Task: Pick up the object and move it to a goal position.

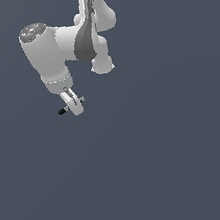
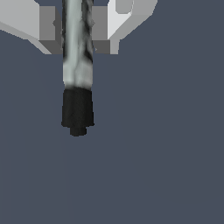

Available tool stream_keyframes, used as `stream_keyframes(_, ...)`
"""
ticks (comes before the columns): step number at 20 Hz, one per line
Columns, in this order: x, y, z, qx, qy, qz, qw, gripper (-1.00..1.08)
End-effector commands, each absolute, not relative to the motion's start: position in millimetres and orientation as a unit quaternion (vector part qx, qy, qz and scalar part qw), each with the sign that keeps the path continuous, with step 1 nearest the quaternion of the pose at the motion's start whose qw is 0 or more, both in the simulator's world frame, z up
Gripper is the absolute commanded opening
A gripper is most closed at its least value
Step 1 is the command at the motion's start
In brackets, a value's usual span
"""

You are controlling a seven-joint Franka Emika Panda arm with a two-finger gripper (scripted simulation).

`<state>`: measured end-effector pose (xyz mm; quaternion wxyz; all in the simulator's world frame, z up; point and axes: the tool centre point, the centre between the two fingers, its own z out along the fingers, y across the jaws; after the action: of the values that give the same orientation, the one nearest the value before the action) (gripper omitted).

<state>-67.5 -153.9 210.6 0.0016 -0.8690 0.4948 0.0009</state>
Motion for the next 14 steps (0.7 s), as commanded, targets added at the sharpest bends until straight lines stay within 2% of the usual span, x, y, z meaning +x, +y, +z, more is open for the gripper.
stream_keyframes(1, -77, -172, 228, -0.869, 0.494, 0.001, 0.001, -1.00)
stream_keyframes(7, -91, -203, 258, -0.869, 0.494, 0.000, 0.000, -1.00)
stream_keyframes(14, -93, -211, 266, -0.870, 0.494, 0.000, 0.000, -1.00)
